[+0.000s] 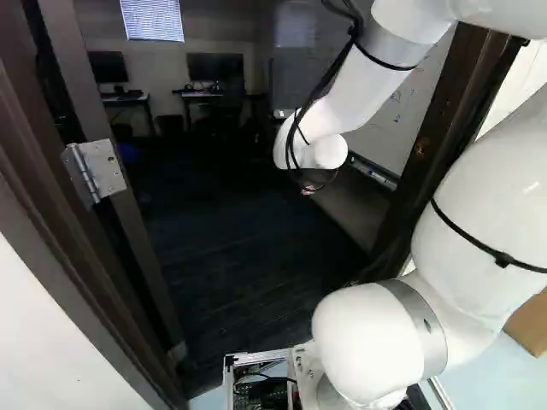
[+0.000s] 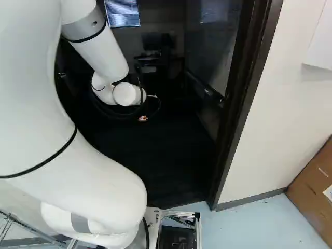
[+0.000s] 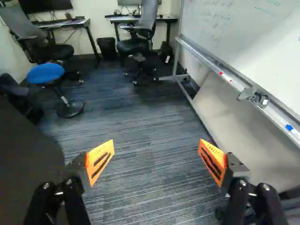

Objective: Open the door and move inside

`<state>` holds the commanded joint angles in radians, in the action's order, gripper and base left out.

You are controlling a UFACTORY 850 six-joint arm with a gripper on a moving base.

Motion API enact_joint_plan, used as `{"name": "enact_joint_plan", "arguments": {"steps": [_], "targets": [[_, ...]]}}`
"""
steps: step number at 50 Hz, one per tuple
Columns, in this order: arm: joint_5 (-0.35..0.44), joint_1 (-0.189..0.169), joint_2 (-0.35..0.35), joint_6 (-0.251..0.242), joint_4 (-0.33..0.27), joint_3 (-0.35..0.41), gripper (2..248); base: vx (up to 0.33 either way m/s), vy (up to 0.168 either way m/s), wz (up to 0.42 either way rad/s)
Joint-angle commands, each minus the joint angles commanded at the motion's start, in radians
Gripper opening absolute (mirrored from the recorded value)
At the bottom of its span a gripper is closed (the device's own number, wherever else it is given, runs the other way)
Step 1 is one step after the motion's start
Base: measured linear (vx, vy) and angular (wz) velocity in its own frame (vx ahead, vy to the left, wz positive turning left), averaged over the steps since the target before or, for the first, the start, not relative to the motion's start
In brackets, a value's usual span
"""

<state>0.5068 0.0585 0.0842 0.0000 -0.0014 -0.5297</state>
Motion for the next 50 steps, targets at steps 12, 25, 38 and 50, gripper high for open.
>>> {"name": "enact_joint_plan", "arguments": {"steps": [12,25,38,50], "targets": [[0.000,-0.001,0.000,0.000,0.000,0.000,247,0.000,0.000,0.000],[0.000,-0.001,0.000,0.000,0.000,0.000,247,0.000,0.000,0.000],[0.000,-0.001,0.000,0.000,0.000,0.000,247,0.054,0.000,0.000],[0.000,-0.001,0.000,0.000,0.000,0.000,247,0.116,0.001,-0.004]]}}
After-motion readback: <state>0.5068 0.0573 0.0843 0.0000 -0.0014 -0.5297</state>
